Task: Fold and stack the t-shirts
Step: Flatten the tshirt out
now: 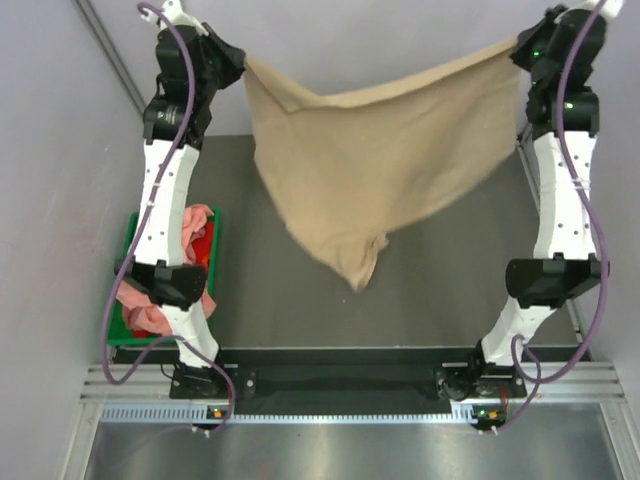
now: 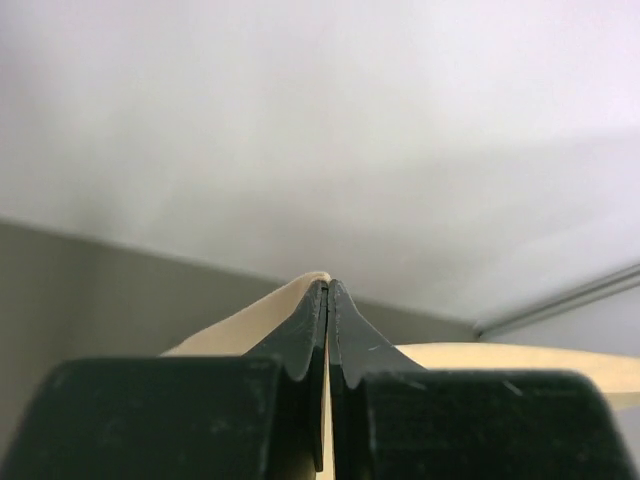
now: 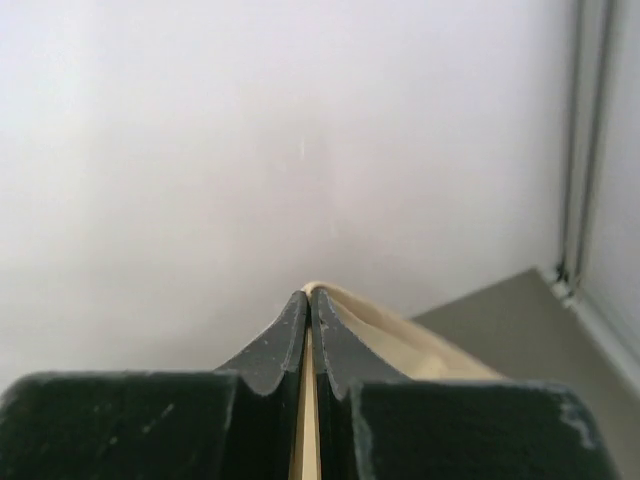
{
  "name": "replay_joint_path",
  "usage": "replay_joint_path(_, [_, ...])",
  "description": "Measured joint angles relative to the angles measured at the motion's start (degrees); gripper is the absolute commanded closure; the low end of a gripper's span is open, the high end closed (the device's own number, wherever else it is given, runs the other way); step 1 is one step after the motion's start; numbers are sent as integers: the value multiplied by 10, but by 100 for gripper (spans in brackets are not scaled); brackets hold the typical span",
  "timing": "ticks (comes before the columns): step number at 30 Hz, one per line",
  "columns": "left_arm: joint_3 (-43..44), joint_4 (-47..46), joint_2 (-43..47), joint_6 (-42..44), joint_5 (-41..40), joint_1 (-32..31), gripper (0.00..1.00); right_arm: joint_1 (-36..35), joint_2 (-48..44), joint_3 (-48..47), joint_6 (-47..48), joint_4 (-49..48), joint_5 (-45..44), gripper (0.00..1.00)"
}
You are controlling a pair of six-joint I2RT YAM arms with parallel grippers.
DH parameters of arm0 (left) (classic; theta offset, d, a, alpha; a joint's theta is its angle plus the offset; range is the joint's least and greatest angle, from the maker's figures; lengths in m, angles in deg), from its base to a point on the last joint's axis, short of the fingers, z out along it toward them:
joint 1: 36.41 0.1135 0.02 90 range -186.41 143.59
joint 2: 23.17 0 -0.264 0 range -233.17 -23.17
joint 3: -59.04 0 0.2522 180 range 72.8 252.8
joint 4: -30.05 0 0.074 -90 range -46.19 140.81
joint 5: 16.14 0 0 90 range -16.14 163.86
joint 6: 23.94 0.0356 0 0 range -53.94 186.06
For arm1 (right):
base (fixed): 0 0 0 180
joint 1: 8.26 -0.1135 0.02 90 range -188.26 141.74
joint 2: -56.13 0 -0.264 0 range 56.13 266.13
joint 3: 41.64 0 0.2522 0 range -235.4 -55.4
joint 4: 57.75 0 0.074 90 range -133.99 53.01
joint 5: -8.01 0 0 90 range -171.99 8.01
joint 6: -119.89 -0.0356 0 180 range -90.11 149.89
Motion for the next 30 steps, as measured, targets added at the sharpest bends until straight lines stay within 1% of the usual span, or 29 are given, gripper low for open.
replay_joint_path(2, [-34, -39, 39, -9, -5, 0, 100, 20, -15, -16, 10, -15, 5, 100])
replay_joint_path(4, [-79, -70, 92, -18, -4, 0, 100, 46, -51, 4, 17, -29, 6, 100])
replay_joint_path(7, [-166, -111, 185, -35, 8, 0, 100, 74, -132, 108, 25, -63, 7, 100])
replay_joint_path(8, [-216, -132, 224, -41, 16, 0, 100, 79, -161, 151, 28, -71, 7, 100])
replay_joint_path(10, [-300, -144, 290, -58, 34, 0, 100, 79, -214, 244, 34, -94, 7, 100])
replay_joint_path(11, [-365, -173, 331, -68, 47, 0, 100, 79, -236, 292, 38, -99, 7, 100])
replay_joint_path(14, [-551, -188, 438, -100, 82, 0, 100, 79, -275, 411, 42, -97, 1, 100])
replay_joint_path(15, [-630, -189, 477, -113, 93, 0, 100, 81, -282, 451, 41, -94, -5, 100])
replay_joint_path(17, [-737, -174, 525, -129, 110, 0, 100, 85, -294, 531, 35, -74, -17, 100])
replay_joint_path(20, [-868, -134, 581, -145, 132, 0, 100, 95, -301, 622, 11, -28, -28, 100])
replay_joint_path(22, [-922, -100, 617, -151, 142, 0, 100, 102, -311, 677, -8, -3, -34, 100])
replay_joint_path(24, [-957, -75, 656, -156, 148, 0, 100, 106, -324, 721, -28, 23, -46, 100])
replay_joint_path(26, [-981, -57, 698, -163, 153, 0, 100, 110, -338, 763, -50, 40, -58, 100])
replay_joint_path(30, [-1018, -35, 742, -179, 166, 0, 100, 136, -351, 834, -84, 66, -66, 100])
